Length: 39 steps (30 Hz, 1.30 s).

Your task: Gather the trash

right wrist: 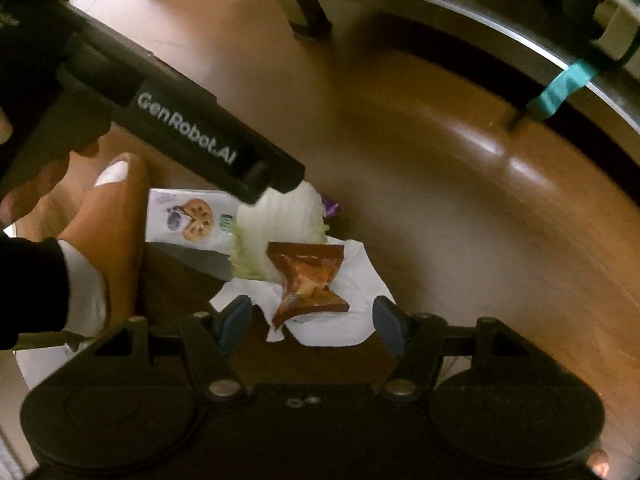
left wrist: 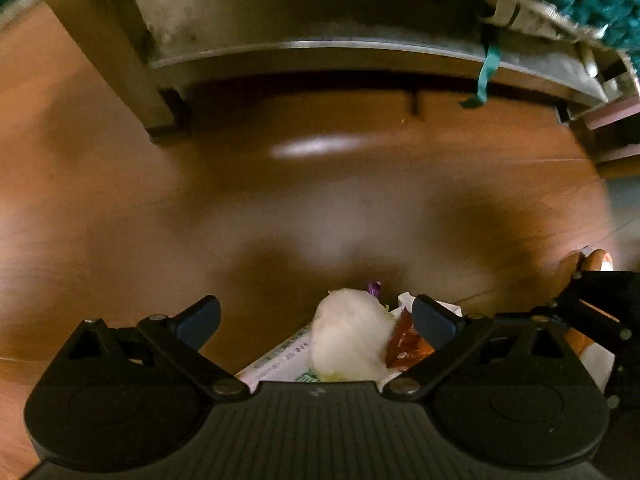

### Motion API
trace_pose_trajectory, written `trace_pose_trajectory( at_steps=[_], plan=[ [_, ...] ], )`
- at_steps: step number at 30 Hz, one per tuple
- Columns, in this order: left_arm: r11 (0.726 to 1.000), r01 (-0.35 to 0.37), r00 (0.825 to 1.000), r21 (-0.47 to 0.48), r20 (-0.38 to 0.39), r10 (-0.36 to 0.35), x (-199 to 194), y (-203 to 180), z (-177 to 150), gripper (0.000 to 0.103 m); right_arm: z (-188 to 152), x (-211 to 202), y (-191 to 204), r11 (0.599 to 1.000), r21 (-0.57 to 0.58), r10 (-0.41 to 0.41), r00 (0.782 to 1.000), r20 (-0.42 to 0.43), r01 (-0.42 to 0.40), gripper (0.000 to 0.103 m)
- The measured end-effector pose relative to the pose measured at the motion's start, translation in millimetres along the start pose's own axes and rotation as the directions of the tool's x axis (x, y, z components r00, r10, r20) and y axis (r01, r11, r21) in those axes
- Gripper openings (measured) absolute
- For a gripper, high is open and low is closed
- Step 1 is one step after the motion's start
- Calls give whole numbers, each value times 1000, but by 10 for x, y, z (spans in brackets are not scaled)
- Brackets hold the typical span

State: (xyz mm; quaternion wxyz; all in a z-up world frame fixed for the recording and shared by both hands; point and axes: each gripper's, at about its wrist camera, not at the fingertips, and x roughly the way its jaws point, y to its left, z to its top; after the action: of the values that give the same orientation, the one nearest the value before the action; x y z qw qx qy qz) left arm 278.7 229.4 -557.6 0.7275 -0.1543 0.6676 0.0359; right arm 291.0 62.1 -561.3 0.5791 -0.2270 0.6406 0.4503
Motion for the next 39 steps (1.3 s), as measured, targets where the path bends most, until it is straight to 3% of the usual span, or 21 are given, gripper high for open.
trace_pose_trajectory(
  at_steps=[4,7,12,16,18,20,22,23,24,31,39],
  plan=[
    [999,34,999,-13,-23,-34,167,-46,-17,102,8,131,-39,1000,19,17,1000,-7,-17,66],
    [998,48,999,27,-15,-48,241,-108,-31,101,16,202,-61,1000,21,21,1000,-3,-21,66],
    [996,83,995,31,-54,-82,414,-117,-46,67,34,258,-109,999,36,31,1000,2,-31,66],
    [992,115,991,42,-67,-112,485,-142,-79,61,33,269,-142,998,42,42,999,15,-43,64],
    [991,122,990,53,-73,-118,499,-170,-89,48,39,263,-148,998,45,37,999,21,-38,64],
    [990,130,989,50,-80,-125,511,-173,-97,47,36,245,-156,998,49,32,999,28,-34,63],
    [990,133,988,53,-80,-129,503,-181,-95,47,30,217,-177,998,48,28,999,22,-29,49],
    [989,134,988,57,-80,-129,500,-164,-105,46,33,219,-178,999,48,22,1000,9,-23,27],
    [989,136,988,59,-81,-131,498,-162,-108,45,56,233,-167,999,52,15,1000,-2,-14,14],
    [988,150,987,41,-72,-146,428,-114,-133,43,48,110,-240,998,67,13,1000,8,-13,3],
    [986,168,985,-6,-37,-168,283,13,-60,42,-37,-123,-527,994,101,-33,999,38,29,2]
  ],
)
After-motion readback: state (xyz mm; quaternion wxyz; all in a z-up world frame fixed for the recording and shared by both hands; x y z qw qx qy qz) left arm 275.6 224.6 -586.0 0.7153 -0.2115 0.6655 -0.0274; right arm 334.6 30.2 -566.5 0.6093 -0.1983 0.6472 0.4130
